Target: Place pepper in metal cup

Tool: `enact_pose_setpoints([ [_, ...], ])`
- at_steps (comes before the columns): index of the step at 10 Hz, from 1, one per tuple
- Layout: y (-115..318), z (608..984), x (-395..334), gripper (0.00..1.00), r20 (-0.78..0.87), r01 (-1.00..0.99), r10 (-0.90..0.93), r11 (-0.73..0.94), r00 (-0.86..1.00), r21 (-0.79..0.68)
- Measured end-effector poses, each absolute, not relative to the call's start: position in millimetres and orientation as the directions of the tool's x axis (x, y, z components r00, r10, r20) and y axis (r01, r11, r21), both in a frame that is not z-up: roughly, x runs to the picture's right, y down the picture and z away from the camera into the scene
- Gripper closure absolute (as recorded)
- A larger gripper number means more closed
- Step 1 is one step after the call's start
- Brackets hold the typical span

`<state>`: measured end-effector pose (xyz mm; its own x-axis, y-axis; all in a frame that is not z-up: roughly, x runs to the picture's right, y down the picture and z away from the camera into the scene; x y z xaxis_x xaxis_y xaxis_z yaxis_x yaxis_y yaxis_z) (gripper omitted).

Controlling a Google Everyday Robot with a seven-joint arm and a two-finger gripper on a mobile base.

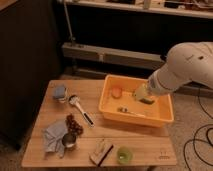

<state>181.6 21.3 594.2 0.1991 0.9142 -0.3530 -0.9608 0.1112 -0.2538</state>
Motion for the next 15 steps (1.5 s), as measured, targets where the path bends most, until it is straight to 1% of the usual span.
enact_pose_setpoints([
  [1,19.6,606.4,194.5,0.35,-0.369,-0.963,0.908,0.111,0.198,-0.245],
  [4,-6.8,674.4,227.6,0.35,-0.431,-0.96,0.872,0.129,0.23,-0.25],
  [7,-27.8,744.4,264.0,0.35,-0.51,-0.968,0.831,0.125,0.222,-0.218],
  [9,-31.6,764.6,275.1,0.35,-0.537,-0.972,0.815,0.126,0.216,-0.2],
  [12,-28.4,764.8,278.1,0.35,-0.546,-0.972,0.808,0.135,0.22,-0.191],
  [14,-30.4,766.0,281.6,0.35,-0.528,-0.967,0.811,0.21,0.254,-0.143],
  [15,-31.5,773.0,278.2,0.35,-0.518,-0.962,0.811,0.243,0.272,-0.125],
])
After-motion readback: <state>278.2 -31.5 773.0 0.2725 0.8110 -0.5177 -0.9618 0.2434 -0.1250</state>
